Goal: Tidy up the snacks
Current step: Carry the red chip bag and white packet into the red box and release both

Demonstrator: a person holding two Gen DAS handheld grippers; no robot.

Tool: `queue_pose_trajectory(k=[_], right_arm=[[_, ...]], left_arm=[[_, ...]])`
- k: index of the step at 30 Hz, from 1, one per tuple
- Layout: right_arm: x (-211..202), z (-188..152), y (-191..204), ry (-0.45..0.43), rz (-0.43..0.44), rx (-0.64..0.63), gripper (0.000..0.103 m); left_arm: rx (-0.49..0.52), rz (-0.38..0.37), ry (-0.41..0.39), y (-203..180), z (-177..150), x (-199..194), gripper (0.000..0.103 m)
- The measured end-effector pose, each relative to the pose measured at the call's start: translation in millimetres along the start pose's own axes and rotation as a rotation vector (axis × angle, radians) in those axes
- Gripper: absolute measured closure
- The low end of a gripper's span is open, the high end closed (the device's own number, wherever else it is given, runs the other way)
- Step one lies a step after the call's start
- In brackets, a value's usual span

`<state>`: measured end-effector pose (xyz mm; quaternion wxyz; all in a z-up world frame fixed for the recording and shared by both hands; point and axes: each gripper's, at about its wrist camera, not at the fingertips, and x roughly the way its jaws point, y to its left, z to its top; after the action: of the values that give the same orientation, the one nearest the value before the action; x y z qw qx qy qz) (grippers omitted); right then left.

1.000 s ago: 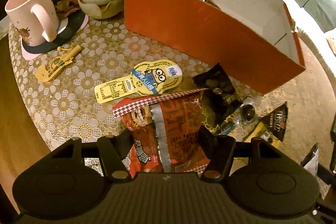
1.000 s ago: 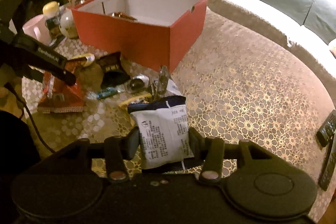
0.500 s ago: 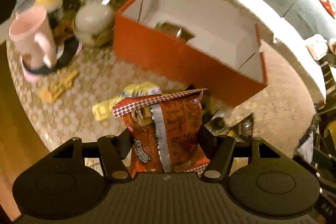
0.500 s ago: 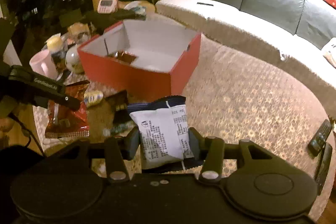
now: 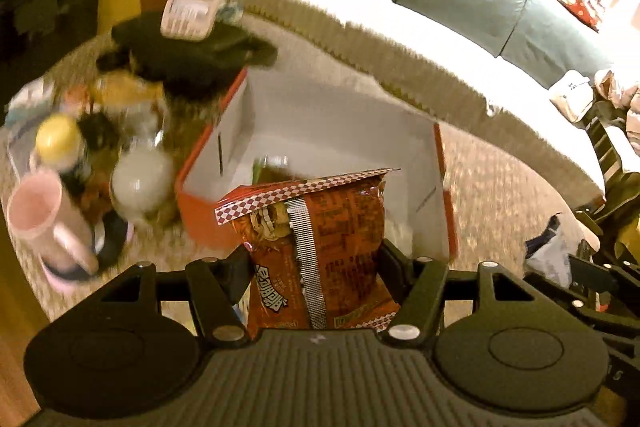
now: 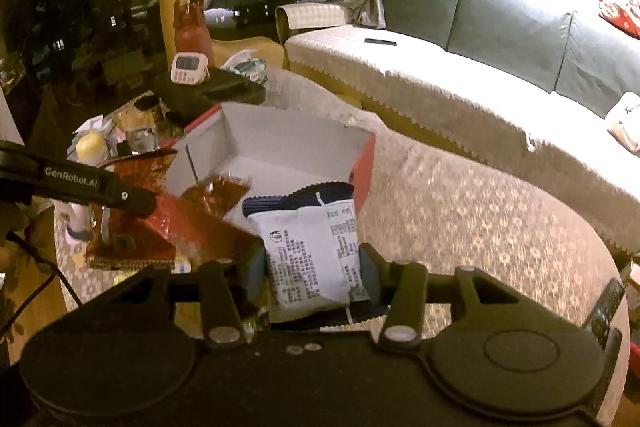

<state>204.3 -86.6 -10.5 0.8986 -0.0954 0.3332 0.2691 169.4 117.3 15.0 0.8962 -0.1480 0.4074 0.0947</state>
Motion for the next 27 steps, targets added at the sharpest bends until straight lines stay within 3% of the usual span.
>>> queue_pose_trajectory(k=[15, 27], right_arm=[[73.8, 52.6, -3.1, 0.035, 0.002, 0.043, 0.055], [149.8, 60.0, 15.9, 0.160, 0.002, 0.001, 0.055]], left_arm=[[0.103, 0.073, -0.051, -4.3, 71.9, 44.2, 0.039], [0.104, 0.139, 0.046, 15.1, 88.1, 112.2, 0.039]])
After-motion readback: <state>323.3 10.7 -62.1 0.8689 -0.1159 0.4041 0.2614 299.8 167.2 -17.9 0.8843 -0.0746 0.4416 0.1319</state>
